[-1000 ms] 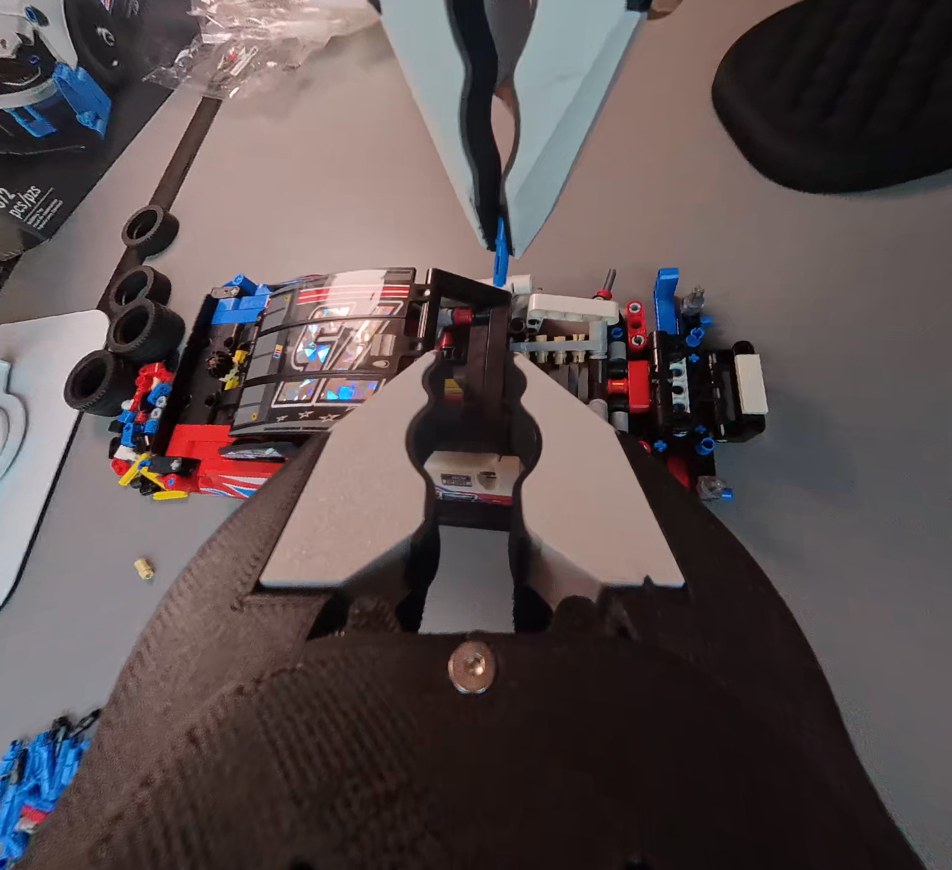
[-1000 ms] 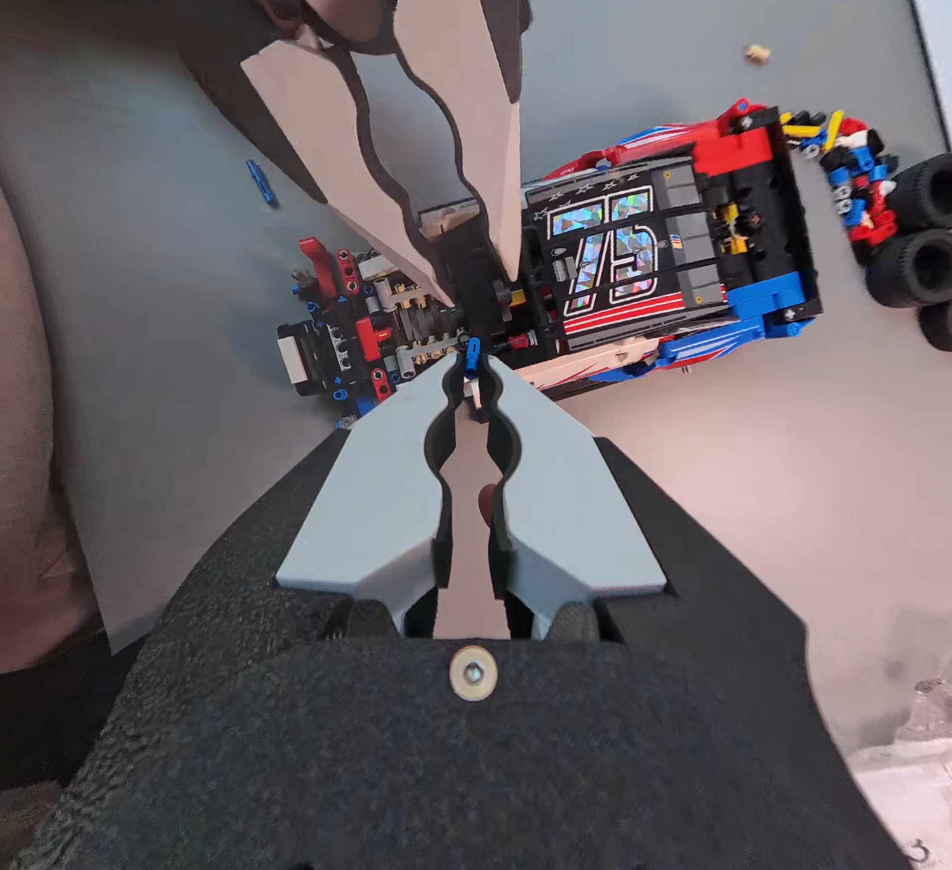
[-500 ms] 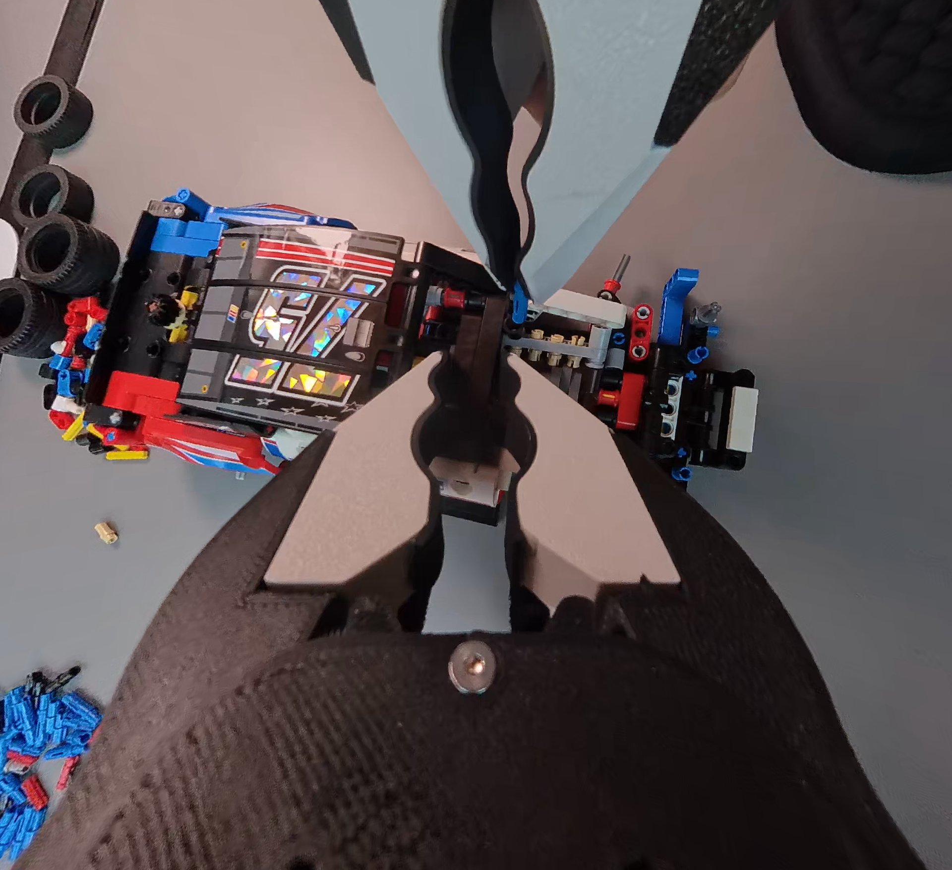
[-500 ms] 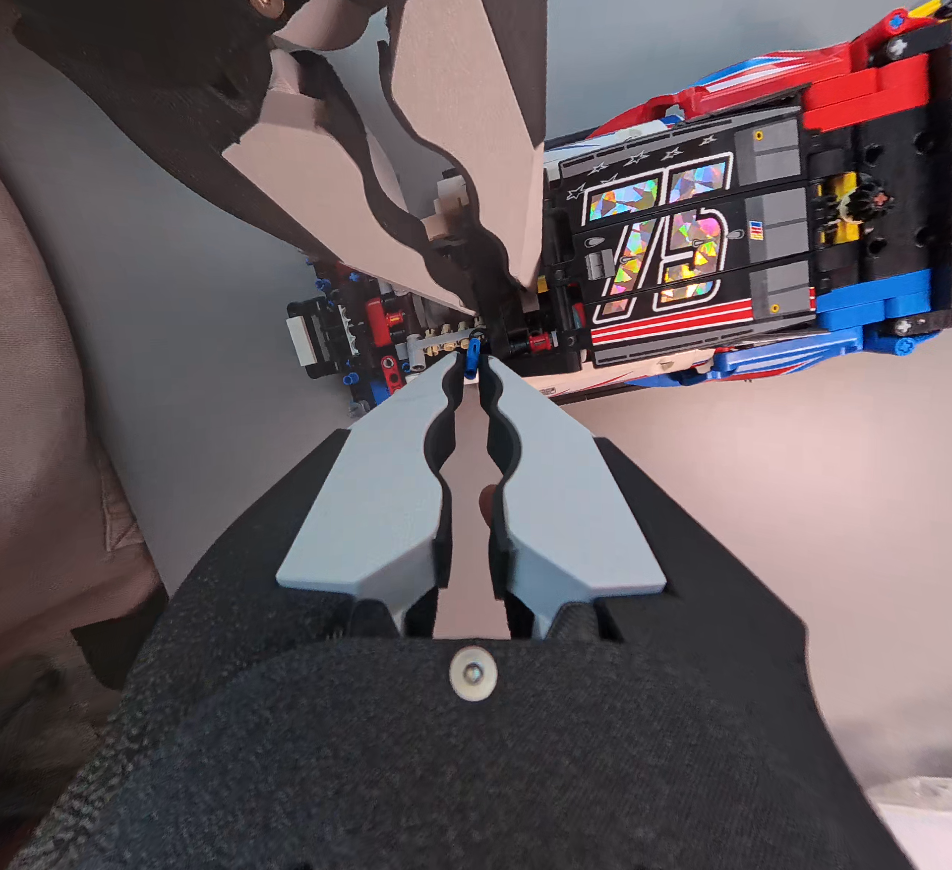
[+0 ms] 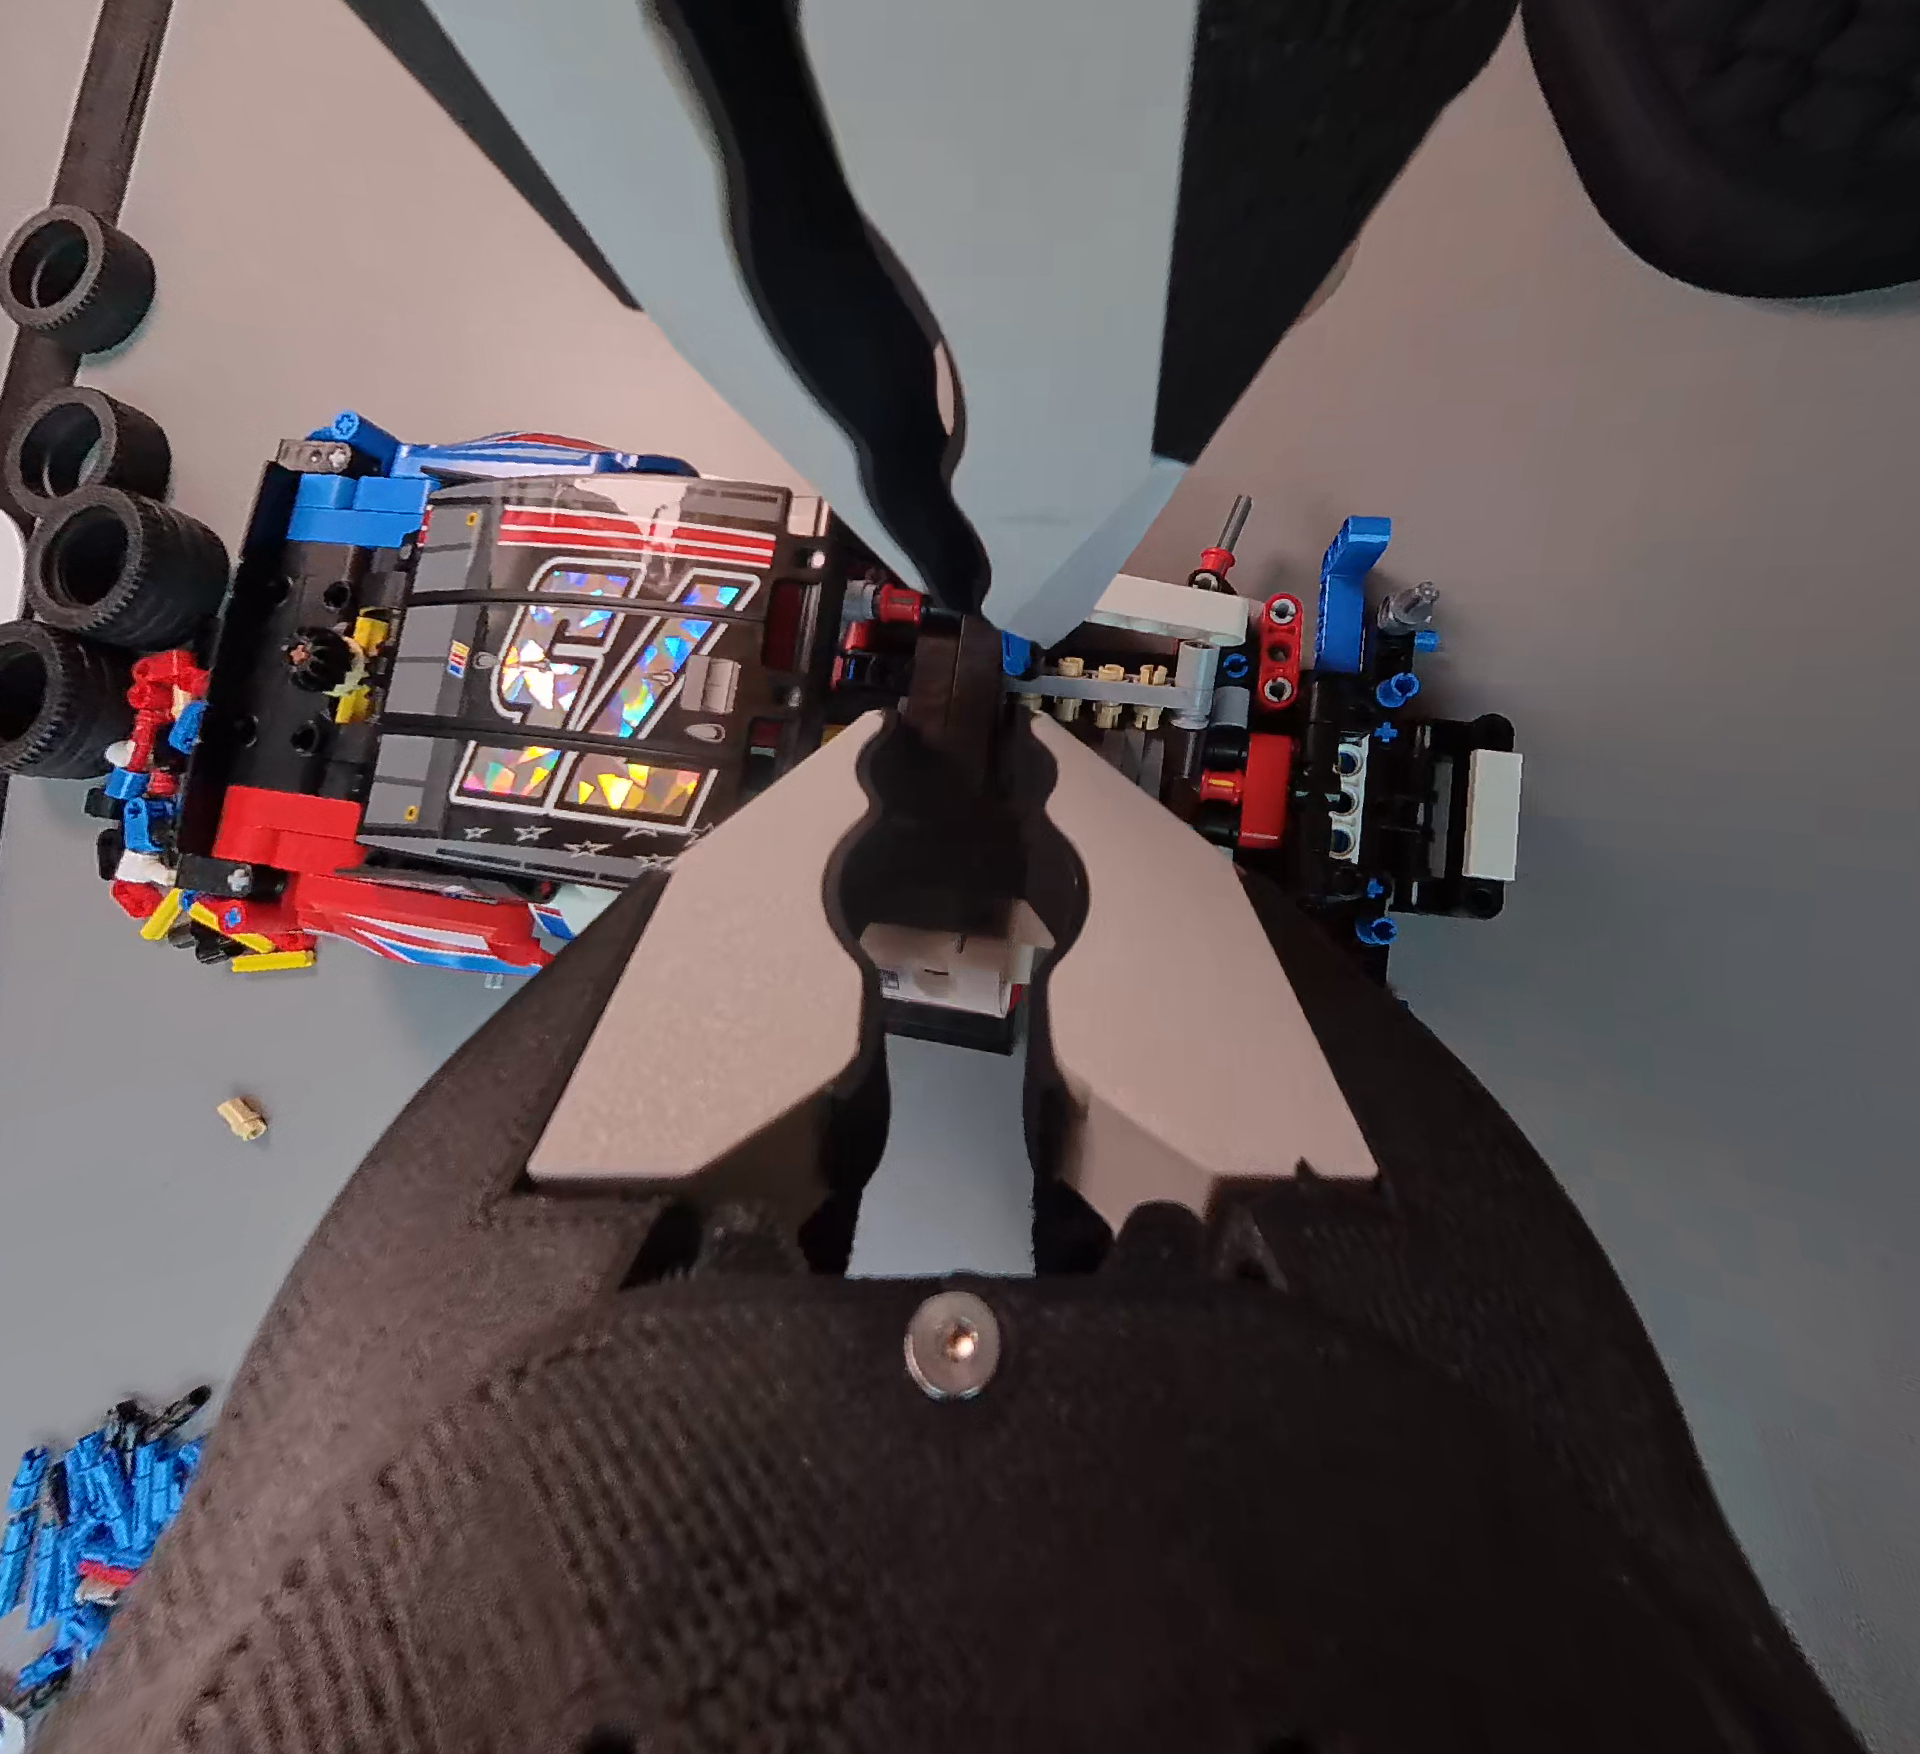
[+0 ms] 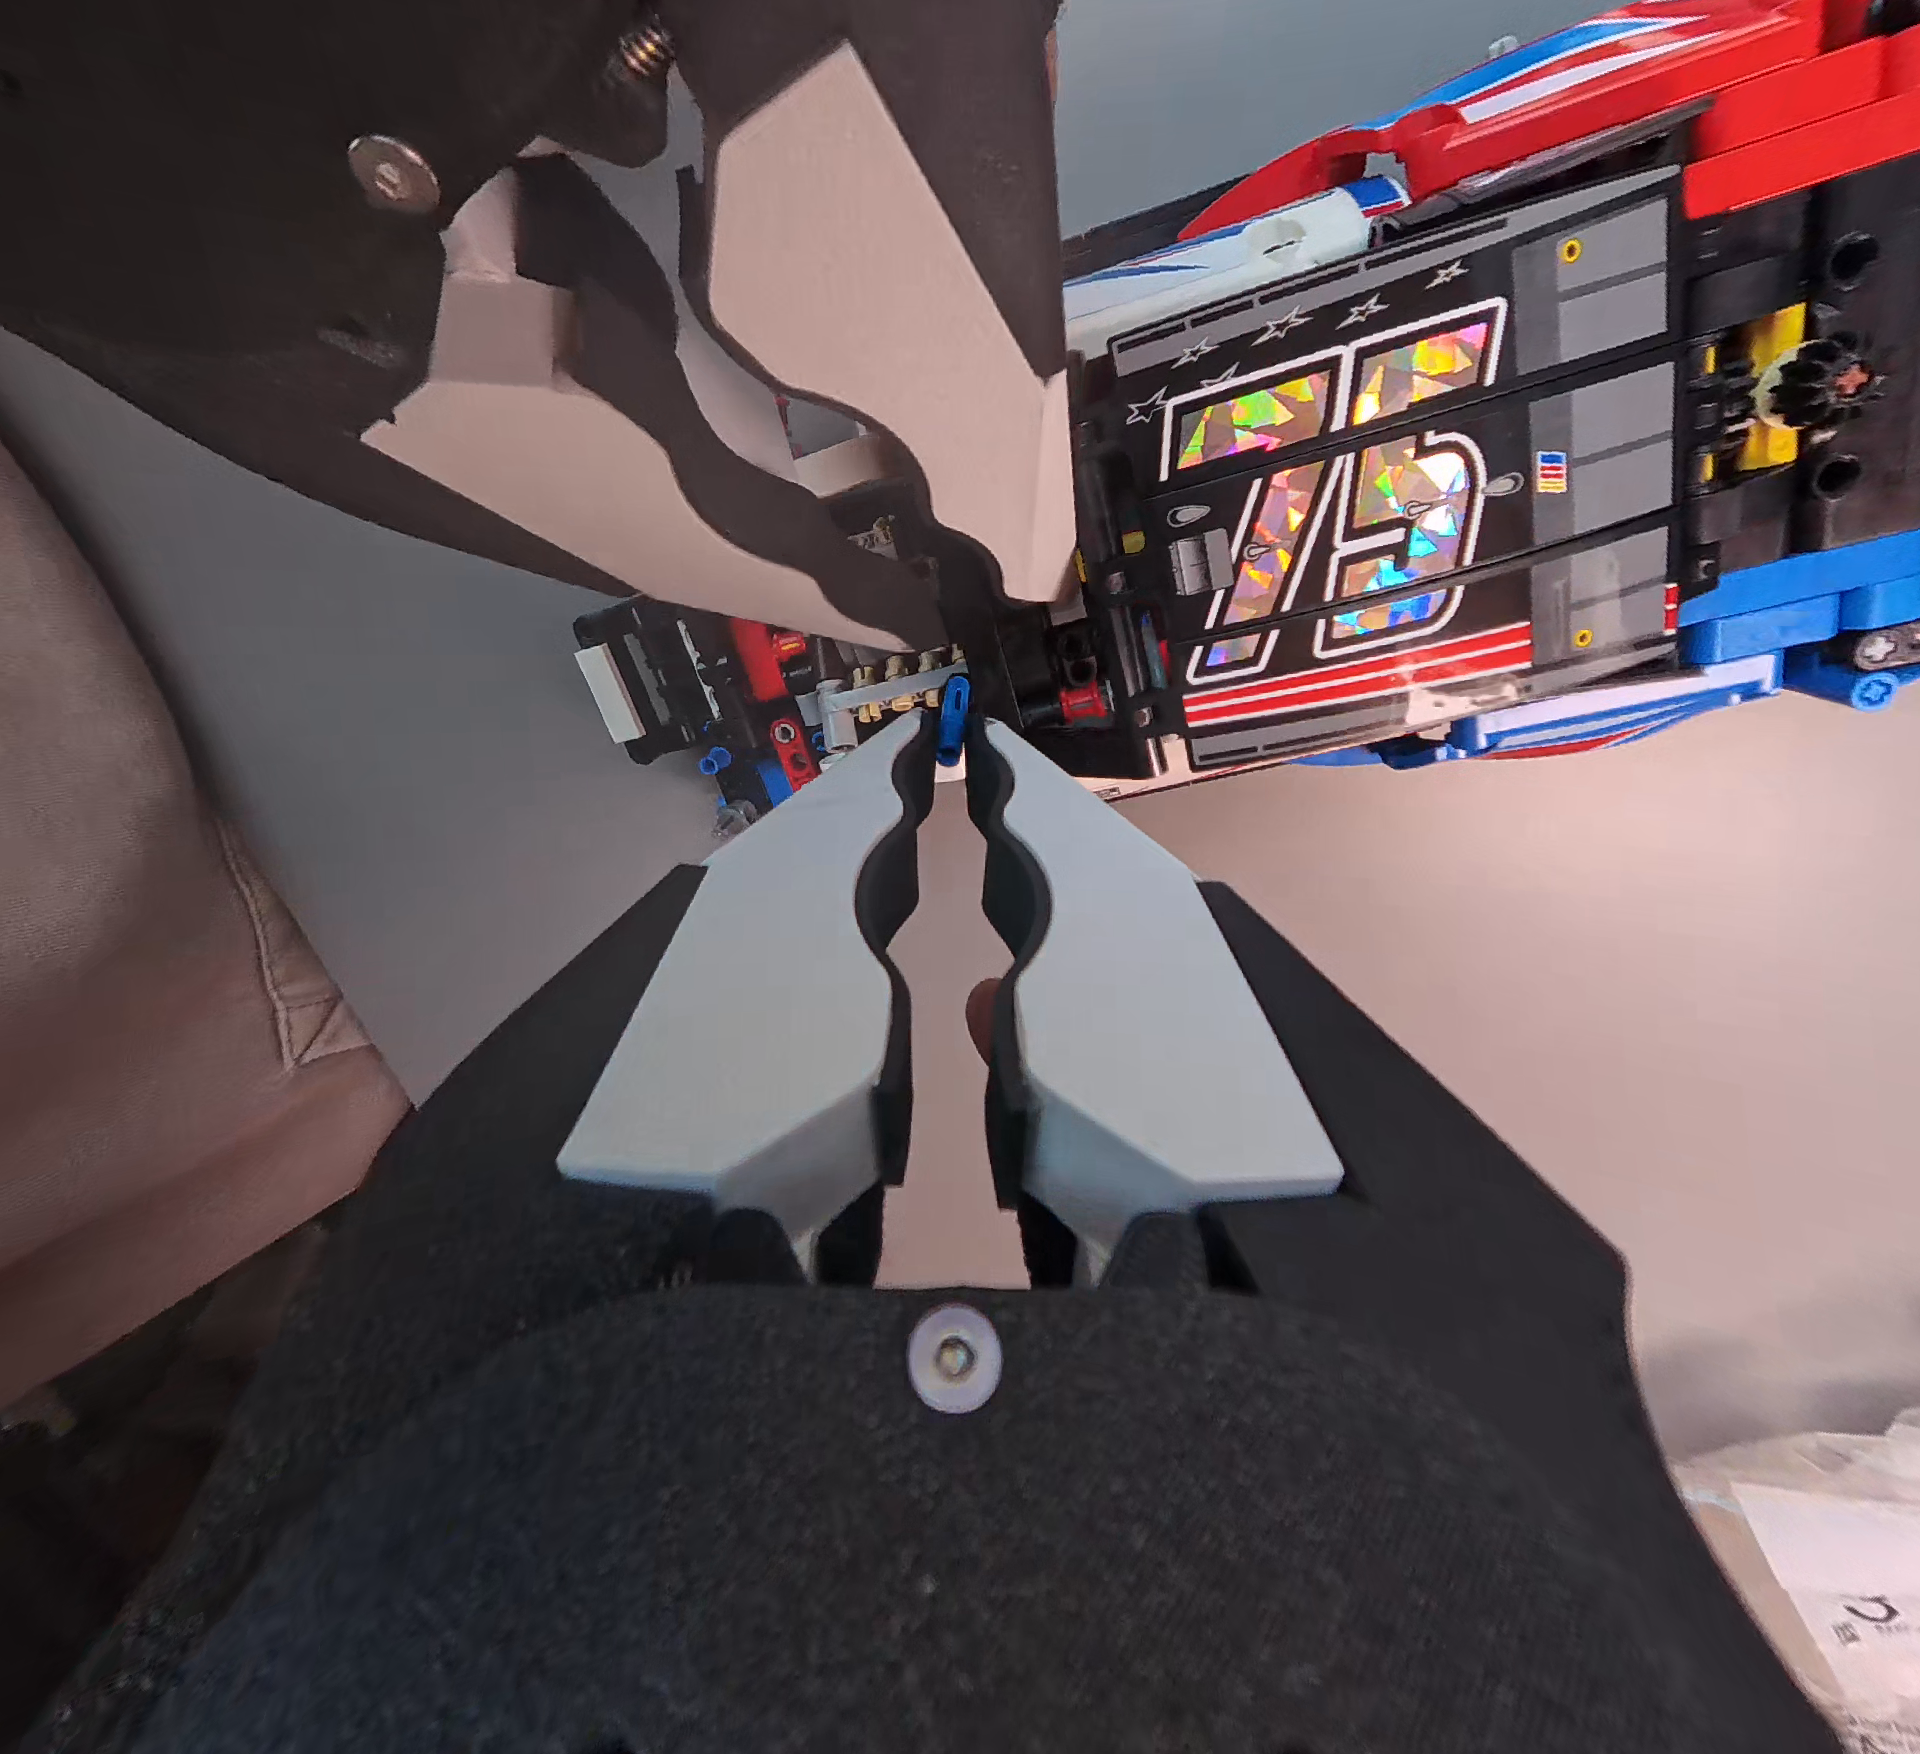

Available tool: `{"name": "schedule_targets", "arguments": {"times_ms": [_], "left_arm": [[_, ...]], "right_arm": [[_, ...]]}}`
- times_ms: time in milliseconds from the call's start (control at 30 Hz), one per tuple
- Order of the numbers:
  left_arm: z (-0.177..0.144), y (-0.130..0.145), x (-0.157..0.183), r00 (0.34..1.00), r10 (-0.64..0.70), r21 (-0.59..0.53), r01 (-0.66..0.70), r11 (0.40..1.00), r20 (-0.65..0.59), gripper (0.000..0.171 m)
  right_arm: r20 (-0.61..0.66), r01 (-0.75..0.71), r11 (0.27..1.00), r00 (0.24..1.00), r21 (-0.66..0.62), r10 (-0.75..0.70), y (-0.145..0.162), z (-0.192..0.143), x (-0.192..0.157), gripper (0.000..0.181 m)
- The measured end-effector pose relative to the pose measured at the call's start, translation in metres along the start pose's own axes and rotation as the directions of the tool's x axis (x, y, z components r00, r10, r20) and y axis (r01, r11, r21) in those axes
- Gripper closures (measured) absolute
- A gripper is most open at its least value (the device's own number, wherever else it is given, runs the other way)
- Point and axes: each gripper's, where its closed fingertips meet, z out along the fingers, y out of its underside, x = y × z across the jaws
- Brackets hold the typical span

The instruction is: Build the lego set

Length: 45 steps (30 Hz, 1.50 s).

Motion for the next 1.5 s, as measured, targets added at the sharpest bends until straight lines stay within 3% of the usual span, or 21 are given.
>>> {"name": "schedule_targets", "arguments": {"times_ms": [33, 467, 967, 1300, 1500], "left_arm": [[0.000, 0.000, 0.000, 1.000, 0.008, -0.003, -0.008, 1.000, 0.004, 0.151], [0.003, 0.001, -0.005, 0.997, 0.073, -0.044, -0.071, 0.997, 0.028, 0.155], [0.004, -0.002, -0.005, 0.997, 0.066, 0.093, -0.068, 0.993, 0.026, 0.155], [0.008, -0.006, -0.006, 0.994, 0.083, 0.134, -0.092, 0.987, 0.069, 0.155], [0.011, -0.010, -0.008, 0.989, 0.096, 0.143, -0.112, 0.983, 0.111, 0.155]], "right_arm": [[0.006, -0.006, 1.000, 1.000, -0.006, 0.006, 0.000, 0.000, 0.000, 0.179], [0.026, -0.033, 0.999, 0.999, -0.018, 0.034, 0.001, 0.001, 0.002, 0.179], [0.004, -0.054, 0.996, 0.998, -0.074, 0.055, -0.001, 0.001, 0.003, 0.179], [-0.152, 0.121, 0.992, 0.980, -0.047, -0.127, 0.004, 0.000, 0.006, 0.179], [-0.200, 0.123, 0.992, 0.971, -0.040, -0.128, 0.014, 0.000, 0.011, 0.179]]}}
